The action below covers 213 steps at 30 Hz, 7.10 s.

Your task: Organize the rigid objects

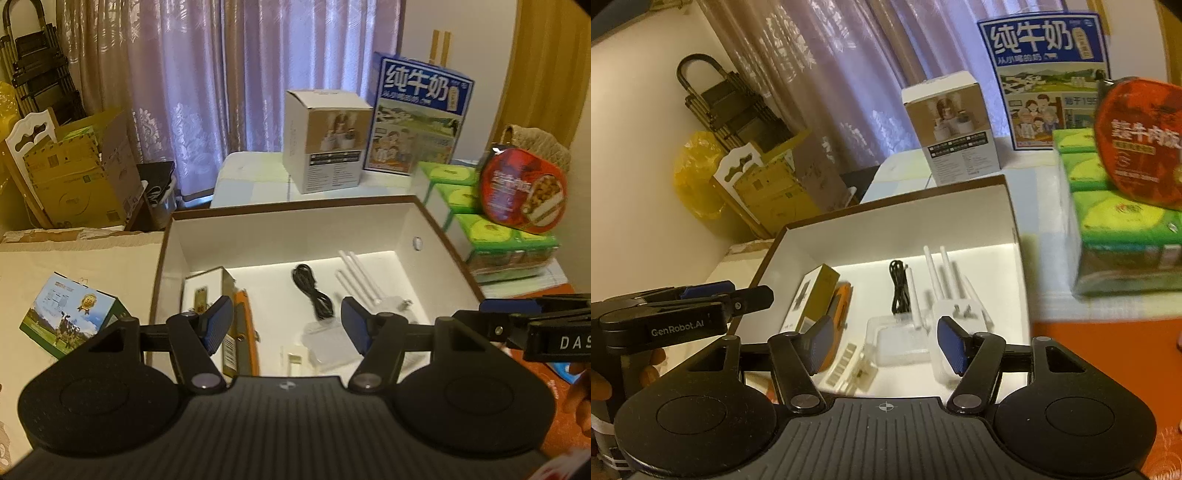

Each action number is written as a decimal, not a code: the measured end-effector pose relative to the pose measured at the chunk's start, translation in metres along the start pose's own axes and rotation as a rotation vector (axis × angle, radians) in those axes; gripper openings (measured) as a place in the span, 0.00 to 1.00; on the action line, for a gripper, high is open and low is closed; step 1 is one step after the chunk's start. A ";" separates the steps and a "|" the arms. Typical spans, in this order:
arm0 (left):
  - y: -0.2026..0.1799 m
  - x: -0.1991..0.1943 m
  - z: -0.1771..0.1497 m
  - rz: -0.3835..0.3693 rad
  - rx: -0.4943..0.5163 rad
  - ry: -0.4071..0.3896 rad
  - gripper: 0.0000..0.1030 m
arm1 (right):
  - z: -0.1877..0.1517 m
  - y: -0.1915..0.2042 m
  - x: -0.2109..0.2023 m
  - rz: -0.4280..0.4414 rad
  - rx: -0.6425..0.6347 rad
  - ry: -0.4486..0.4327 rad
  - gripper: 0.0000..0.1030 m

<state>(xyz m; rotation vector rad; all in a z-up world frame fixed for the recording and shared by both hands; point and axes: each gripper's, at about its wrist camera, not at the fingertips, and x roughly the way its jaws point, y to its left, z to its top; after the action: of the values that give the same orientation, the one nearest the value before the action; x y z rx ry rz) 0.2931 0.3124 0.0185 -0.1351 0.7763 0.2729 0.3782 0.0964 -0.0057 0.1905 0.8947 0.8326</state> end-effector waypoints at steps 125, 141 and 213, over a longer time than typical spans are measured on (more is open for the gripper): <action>-0.224 0.075 -0.154 -0.111 0.115 0.293 0.19 | -0.139 -0.182 -0.062 -0.179 -0.397 0.276 0.33; -0.230 0.075 -0.155 -0.095 0.145 0.286 0.19 | -0.145 -0.178 -0.063 -0.205 -0.422 0.252 0.32; -0.159 -0.010 -0.153 -0.097 -0.004 0.189 0.19 | -0.130 -0.137 -0.082 -0.101 -0.248 0.193 0.29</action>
<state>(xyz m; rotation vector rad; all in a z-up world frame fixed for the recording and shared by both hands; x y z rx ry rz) 0.2302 0.1247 -0.0795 -0.2041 0.9535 0.1712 0.3294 -0.0790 -0.1021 -0.1528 0.9634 0.8696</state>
